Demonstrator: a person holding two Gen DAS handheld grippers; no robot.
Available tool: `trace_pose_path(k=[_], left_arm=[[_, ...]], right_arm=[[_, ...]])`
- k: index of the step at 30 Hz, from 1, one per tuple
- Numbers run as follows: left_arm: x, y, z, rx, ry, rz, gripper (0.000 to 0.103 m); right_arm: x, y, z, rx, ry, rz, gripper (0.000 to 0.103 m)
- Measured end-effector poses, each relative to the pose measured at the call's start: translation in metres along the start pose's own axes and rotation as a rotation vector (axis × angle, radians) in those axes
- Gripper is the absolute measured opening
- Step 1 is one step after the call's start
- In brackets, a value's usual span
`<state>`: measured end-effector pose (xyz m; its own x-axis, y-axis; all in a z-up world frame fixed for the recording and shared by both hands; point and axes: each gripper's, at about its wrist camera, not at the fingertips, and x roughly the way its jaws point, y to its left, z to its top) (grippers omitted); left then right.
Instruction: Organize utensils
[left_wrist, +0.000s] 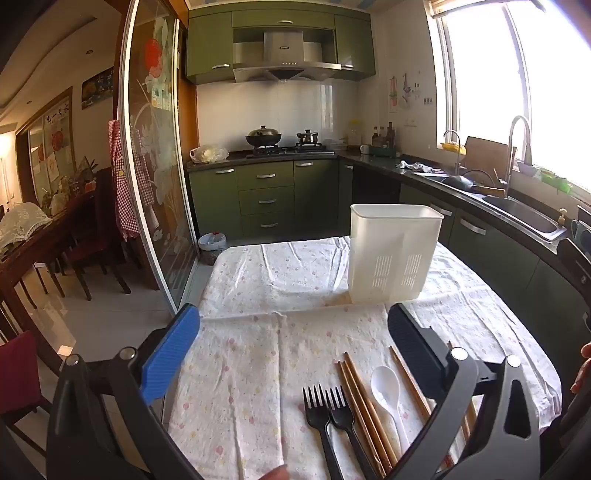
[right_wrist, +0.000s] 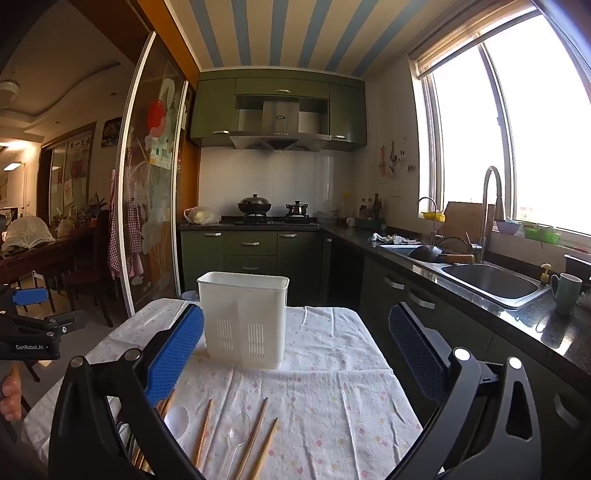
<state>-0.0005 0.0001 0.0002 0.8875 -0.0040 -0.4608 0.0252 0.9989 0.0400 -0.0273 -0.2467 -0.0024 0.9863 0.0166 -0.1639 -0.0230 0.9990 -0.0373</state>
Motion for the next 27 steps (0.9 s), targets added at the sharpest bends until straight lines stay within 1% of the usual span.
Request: trace_pose_path(k=[27], left_arm=[[-0.0009,-0.0024,0.0007,0.013,0.007,0.004,0.097]], right_arm=[[0.0035,-0.0046,-0.0003,0.016,0.020,-0.013,0.099]])
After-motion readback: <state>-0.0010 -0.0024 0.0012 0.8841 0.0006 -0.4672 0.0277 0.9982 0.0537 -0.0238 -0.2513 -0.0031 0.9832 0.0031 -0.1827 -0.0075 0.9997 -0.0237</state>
